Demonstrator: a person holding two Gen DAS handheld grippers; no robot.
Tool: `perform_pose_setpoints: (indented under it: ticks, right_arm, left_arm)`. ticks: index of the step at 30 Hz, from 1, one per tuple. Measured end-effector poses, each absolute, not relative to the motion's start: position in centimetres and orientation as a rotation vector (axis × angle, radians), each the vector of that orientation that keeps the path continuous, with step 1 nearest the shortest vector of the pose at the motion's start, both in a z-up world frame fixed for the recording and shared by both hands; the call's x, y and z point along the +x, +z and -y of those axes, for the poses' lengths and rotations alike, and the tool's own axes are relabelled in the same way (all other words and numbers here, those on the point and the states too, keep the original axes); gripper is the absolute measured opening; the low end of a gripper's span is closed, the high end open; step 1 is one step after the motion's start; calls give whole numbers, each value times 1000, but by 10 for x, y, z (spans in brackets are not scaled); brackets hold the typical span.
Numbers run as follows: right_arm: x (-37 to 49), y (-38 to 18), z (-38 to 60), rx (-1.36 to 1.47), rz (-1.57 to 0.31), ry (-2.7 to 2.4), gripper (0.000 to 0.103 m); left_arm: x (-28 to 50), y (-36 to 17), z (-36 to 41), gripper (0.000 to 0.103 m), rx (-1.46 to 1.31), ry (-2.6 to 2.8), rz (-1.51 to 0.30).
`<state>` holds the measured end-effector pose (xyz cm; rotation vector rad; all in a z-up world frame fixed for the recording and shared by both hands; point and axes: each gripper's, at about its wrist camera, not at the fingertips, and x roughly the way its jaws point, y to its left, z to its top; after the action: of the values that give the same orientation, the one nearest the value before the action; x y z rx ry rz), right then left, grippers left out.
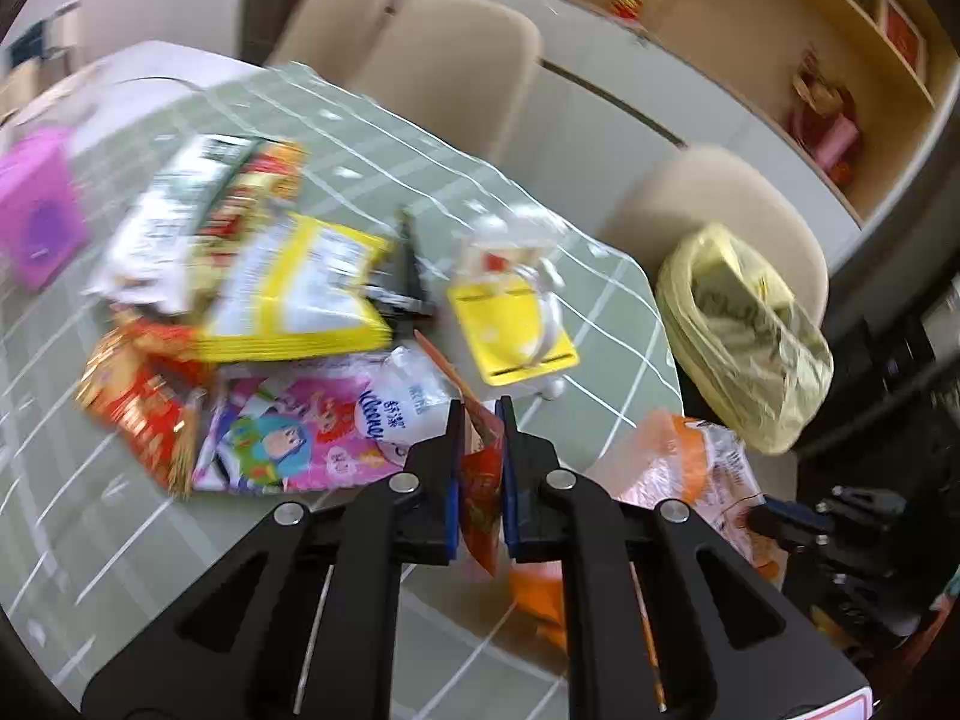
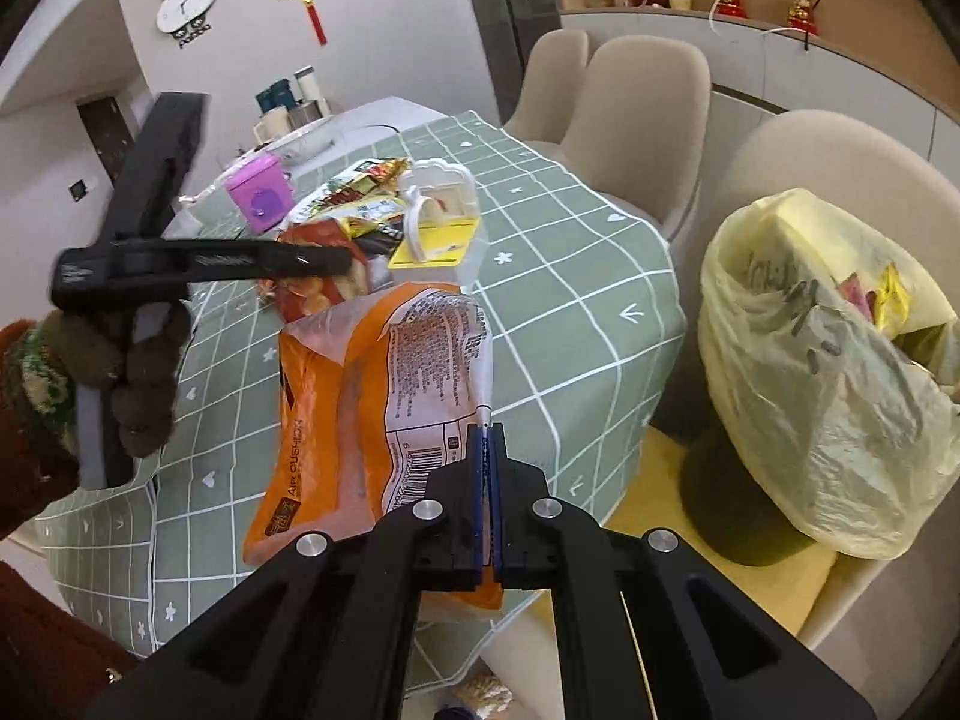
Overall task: Collect trash
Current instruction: 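Grasp a small red wrapper with the left gripper while the right holds the bread bag, then carry both items to the bin and open both grippers over it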
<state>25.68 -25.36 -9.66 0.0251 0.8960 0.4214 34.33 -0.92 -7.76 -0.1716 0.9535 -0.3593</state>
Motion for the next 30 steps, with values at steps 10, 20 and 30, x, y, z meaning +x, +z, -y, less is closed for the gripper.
perform_pose_setpoints:
  ticks: [10,20,30]
  right_arm:
    - [265,-91,226,53,-912,427,4]
    - [270,-87,175,100,-986,630,48]
    - [299,-82,129,-53,-995,478,4]
  left_arm:
    - [291,-72,-36,9,-282,-420,-1033]
    - [284,-107,-36,9,-233,-462,-1098]
    - [280,-95,-74,9,-321,-466,-1033]
